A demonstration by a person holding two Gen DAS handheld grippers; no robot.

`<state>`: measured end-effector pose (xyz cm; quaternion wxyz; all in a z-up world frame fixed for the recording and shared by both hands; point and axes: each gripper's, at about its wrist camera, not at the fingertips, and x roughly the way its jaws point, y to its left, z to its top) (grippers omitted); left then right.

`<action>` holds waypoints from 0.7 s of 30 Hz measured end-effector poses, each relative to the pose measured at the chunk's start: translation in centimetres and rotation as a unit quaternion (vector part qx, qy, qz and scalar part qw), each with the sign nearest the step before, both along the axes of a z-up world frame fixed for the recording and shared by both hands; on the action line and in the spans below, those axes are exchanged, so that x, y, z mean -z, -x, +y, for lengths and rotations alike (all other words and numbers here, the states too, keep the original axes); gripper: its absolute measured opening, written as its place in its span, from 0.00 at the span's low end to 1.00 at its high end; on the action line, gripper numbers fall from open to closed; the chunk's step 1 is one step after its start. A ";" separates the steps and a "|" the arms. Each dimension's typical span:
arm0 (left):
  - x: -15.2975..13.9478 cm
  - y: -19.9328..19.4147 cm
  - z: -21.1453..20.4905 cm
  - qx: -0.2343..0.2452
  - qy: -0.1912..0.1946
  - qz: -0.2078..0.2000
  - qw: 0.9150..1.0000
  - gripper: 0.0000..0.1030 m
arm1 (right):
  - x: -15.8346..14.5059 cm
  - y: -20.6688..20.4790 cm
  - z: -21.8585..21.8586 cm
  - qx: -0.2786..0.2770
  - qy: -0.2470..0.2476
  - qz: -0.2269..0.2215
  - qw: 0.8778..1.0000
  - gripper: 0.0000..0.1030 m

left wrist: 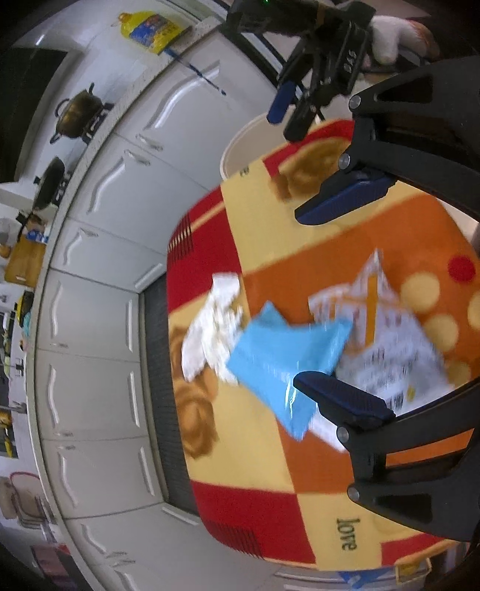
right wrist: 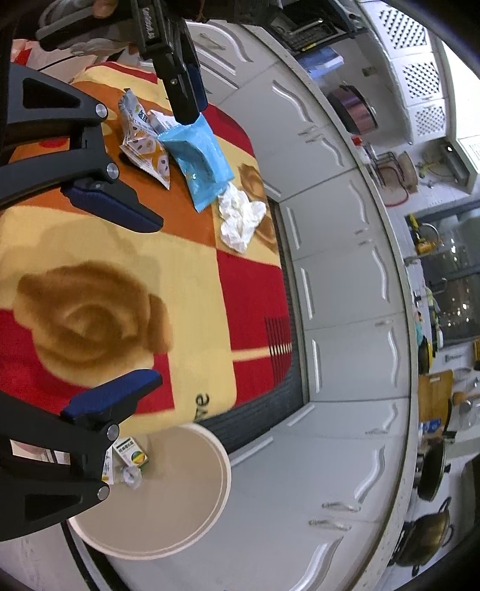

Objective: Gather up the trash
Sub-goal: 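Move both open tools back toward the trash pile, then grasp the blue packet with the left tool while the right tool grasps the white tissues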

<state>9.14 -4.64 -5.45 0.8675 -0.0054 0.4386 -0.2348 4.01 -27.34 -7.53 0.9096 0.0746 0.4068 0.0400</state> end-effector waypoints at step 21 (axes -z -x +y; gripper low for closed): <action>4.3 -5.6 -0.2 0.025 -0.061 0.012 0.998 0.43 | 2.3 -6.5 4.8 -0.048 0.003 0.034 0.998 0.73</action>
